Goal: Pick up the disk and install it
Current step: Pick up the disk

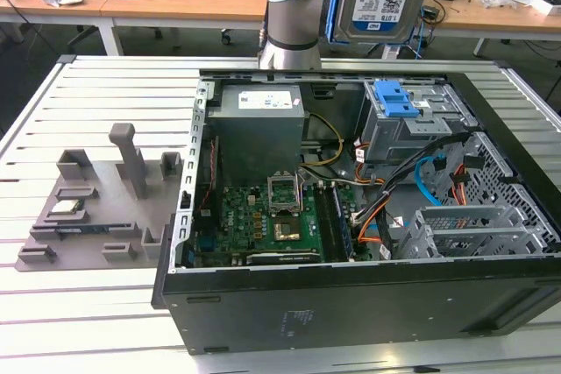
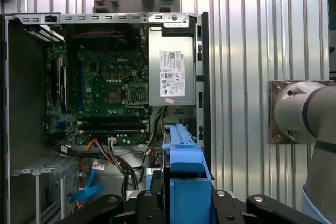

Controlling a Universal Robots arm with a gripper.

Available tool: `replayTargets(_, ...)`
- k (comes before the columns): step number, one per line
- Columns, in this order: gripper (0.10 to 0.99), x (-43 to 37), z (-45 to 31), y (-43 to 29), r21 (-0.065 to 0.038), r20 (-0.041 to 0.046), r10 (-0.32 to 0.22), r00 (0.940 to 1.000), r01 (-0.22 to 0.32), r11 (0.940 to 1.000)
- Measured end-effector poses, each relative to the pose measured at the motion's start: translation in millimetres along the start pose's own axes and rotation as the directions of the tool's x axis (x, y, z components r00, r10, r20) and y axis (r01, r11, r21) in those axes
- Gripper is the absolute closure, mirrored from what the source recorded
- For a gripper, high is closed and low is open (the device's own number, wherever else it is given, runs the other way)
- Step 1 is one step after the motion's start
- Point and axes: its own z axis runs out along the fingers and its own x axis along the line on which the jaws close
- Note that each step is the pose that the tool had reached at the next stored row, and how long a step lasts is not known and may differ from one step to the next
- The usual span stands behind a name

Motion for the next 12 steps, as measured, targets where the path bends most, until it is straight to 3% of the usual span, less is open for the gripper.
replayTargets(7,0.722,1.3,0.1,-0.7,0.000,-0.0001,0.000,1.0000,0.000,1.0000)
replayTargets(12,0.722,3.2,10.0,-0.8,0.000,0.0012,-0.006,1.0000,0.006,1.0000)
